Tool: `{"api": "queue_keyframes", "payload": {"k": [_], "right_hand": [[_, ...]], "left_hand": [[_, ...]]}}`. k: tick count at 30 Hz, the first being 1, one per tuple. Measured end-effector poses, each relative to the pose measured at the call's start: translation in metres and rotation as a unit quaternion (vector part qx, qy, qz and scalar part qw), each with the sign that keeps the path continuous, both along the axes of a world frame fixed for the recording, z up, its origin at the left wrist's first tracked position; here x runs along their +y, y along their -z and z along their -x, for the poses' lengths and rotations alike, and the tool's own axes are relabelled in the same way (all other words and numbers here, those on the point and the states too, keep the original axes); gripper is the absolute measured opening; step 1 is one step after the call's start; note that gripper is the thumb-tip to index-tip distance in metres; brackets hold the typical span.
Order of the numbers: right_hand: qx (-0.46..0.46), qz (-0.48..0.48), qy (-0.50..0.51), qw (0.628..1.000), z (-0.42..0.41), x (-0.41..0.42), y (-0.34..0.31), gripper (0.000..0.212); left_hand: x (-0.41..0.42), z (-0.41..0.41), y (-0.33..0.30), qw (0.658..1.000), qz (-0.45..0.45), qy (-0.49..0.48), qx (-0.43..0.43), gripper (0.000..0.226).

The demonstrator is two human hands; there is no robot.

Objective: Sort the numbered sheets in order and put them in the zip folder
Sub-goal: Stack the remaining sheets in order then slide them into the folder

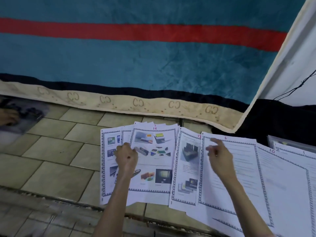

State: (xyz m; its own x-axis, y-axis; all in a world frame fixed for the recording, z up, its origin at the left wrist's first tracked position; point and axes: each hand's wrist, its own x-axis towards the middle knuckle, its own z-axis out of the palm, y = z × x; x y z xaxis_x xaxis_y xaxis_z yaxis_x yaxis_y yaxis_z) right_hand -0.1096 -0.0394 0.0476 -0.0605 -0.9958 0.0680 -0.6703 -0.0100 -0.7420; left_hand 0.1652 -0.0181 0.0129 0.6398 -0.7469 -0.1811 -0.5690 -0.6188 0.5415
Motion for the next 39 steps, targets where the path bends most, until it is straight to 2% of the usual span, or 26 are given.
{"api": "queue_keyframes", "payload": {"k": [3,5,7,11,13,15,18,21,23,25,26,28,30,31,33,36,39], "right_hand": [[-0.051,-0.089,-0.186,0.977,-0.074,0.004,0.006,0.032],[-0.062,-0.175,-0.235,0.954,-0.104,0.007,0.015,0.042],[-0.062,-0.215,-0.236,0.946,-0.117,0.008,0.018,0.052],[-0.096,-0.233,-0.214,0.944,-0.12,0.004,0.023,0.056],[-0.117,-0.233,-0.202,0.944,-0.12,0.0,0.026,0.057],[-0.15,-0.218,-0.198,0.944,-0.122,-0.002,0.024,0.06],[-0.182,-0.188,-0.199,0.944,-0.126,-0.001,0.016,0.057],[-0.215,-0.149,-0.17,0.95,-0.13,0.003,0.01,0.071],[-0.198,-0.098,-0.134,0.966,-0.128,0.004,0.013,0.082],[-0.162,-0.073,-0.099,0.979,-0.125,0.004,0.015,0.088],[-0.148,-0.065,-0.094,0.982,-0.122,0.004,0.017,0.089],[-0.124,-0.056,-0.108,0.985,-0.118,0.001,0.019,0.087],[-0.099,-0.066,-0.114,0.986,-0.118,0.0,0.017,0.085],[-0.095,-0.079,-0.116,0.986,-0.118,0.0,0.015,0.084],[-0.087,-0.098,-0.125,0.983,-0.118,0.0,0.014,0.083],[-0.065,-0.125,-0.144,0.98,-0.12,0.001,0.014,0.086],[-0.063,-0.147,-0.187,0.969,-0.122,0.003,0.011,0.088]], "left_hand": [[-0.004,-0.002,0.001,1.0,-0.004,0.017,0.022,0.025],[-0.005,-0.002,0.001,0.999,-0.009,0.005,0.046,0.027],[-0.005,-0.004,0.002,0.999,-0.009,-0.009,0.04,0.032],[-0.007,-0.014,0.003,0.998,-0.015,-0.031,0.045,0.037],[-0.008,-0.018,-0.001,0.996,0.006,-0.018,0.083,0.036],[-0.006,-0.015,-0.013,0.991,0.036,0.046,0.12,0.035],[0.004,0.004,-0.033,0.965,0.051,0.14,0.216,0.052],[0.008,0.026,-0.036,0.931,0.052,0.187,0.31,0.061],[0.006,0.027,-0.03,0.921,0.066,0.183,0.339,0.051],[0.001,0.016,-0.022,0.931,0.094,0.148,0.319,0.029],[-0.002,0.009,-0.017,0.951,0.091,0.115,0.273,0.026],[-0.005,-0.009,-0.007,0.987,0.05,0.034,0.147,0.033],[-0.007,-0.02,-0.004,0.998,-0.022,-0.001,0.066,0.043],[-0.009,-0.023,-0.004,0.997,-0.045,-0.006,0.063,0.047],[-0.013,-0.024,-0.006,0.993,-0.03,-0.019,0.114,0.053],[-0.018,-0.026,-0.01,0.988,0.011,-0.018,0.156,0.045],[-0.017,-0.027,-0.024,0.986,0.042,0.008,0.159,0.041]]}}
